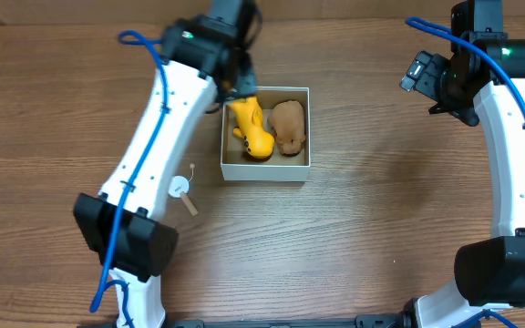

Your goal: Pack container

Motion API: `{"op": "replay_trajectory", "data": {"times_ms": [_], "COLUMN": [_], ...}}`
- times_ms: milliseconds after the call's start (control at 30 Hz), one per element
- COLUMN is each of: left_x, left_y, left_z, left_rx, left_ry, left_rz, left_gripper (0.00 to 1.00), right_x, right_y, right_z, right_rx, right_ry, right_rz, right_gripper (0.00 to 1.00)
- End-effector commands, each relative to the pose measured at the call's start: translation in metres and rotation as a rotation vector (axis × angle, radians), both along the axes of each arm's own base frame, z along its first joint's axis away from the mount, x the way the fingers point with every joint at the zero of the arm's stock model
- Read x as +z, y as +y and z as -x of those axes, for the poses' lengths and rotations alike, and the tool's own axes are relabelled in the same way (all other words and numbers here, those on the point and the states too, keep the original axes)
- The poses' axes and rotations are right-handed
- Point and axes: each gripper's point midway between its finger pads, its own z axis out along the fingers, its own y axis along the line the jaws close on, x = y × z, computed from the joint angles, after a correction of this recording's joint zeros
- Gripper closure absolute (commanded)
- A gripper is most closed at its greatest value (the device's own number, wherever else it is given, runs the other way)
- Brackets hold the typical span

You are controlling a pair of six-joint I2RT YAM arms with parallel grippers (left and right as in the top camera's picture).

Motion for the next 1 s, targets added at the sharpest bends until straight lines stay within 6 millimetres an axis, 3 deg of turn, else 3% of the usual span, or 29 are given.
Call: {"op": "replay_trajectory", "data": {"times_ms": [0,167,533,967], "left_x": [0.002,-0.001,-0.021,-0.083], "left_y": [-0.031,-0.056,-0.066,-0.081], "left_z": [0.009,0.024,0.029,0.031], "left_rx": [-0.082,-0.138,-0.124,-0.14], "left_ry": [-0.01,-0.001,0.049,0.204], "left_rz": [0.0,-0.001,0.0,-0.008], "left_gripper": [0.53,0.52,0.52,0.51], "right_x": [0.005,0.005,0.005,0.005], "right_y": [0.001,0.001,0.001,0.001], "right_z": [-0.002,-0.002,-0.002,-0.002], "right_rx": [0.001,0.001,0.001,0.001], "right_ry": [-0.017,-0.017,-0.017,-0.017], "right_rz": [0.0,0.0,0.0,0.0], "right_gripper": [0.0,0.0,0.0,0.0]}}
